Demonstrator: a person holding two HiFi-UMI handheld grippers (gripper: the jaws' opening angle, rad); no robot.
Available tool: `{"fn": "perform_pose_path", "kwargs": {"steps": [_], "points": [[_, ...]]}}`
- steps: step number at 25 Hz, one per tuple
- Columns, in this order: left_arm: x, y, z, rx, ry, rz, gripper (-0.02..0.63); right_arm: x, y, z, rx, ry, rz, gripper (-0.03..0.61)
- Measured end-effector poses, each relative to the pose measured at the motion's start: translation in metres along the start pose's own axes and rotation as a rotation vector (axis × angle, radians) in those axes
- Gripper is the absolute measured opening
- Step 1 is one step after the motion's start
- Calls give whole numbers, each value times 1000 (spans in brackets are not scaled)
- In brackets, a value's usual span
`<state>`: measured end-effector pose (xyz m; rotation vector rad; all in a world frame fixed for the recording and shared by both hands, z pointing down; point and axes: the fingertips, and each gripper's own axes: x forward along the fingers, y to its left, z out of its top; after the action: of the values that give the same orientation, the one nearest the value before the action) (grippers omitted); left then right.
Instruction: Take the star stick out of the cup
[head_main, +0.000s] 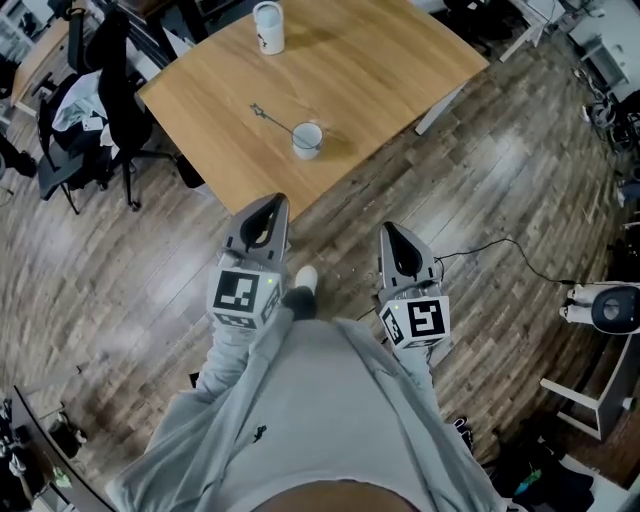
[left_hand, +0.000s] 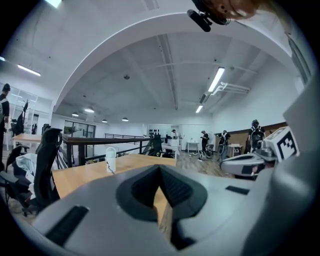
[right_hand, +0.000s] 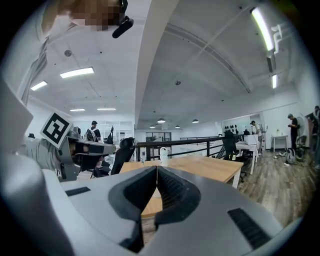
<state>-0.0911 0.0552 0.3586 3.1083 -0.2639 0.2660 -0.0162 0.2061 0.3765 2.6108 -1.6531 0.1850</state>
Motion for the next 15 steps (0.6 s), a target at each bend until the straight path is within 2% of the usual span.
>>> {"fn": "perform_pose_path", "kwargs": {"steps": [6,15], "points": [[32,28,5,0,-3,-15,20,37,-12,3,6,6,-24,17],[49,55,-2,-6,18,-4,20,72,-24,-5,28,25,-38,17]]}}
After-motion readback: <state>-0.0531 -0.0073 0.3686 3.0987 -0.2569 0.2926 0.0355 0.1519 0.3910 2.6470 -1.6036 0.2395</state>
